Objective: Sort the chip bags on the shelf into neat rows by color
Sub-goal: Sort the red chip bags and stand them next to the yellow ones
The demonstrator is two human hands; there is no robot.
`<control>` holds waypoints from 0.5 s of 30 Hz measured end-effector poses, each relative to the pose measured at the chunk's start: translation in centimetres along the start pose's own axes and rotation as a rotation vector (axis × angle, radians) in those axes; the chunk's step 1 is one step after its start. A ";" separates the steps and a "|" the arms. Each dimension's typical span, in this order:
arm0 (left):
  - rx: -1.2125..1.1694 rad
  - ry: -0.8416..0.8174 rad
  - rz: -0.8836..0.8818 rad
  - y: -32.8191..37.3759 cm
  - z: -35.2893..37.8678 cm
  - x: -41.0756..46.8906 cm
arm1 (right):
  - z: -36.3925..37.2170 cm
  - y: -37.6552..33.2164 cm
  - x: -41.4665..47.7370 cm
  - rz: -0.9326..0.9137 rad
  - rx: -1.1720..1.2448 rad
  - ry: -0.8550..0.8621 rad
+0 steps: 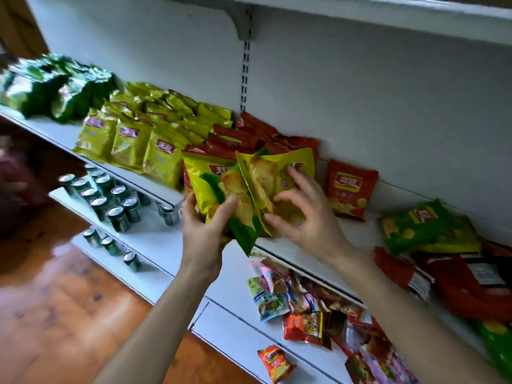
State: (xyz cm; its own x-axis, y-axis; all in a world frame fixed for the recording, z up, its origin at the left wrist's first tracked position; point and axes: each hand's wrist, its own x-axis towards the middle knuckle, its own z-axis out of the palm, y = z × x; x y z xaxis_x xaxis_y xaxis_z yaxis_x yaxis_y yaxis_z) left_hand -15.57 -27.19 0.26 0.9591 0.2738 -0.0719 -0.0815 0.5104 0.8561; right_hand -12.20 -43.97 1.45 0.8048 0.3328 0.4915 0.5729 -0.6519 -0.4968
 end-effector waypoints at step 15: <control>0.135 0.237 0.057 15.2 -25.8 9.2 | 19.5 -16.8 19.5 -0.189 0.036 -0.321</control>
State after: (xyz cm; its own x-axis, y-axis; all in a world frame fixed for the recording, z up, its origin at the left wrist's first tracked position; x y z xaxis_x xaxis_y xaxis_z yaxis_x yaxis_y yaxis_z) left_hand -14.93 4.11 -0.58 0.8628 0.4897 -0.1259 -0.0810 0.3796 0.9216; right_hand -3.14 -13.27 5.44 0.6884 0.6456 0.3306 0.7168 -0.5359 -0.4462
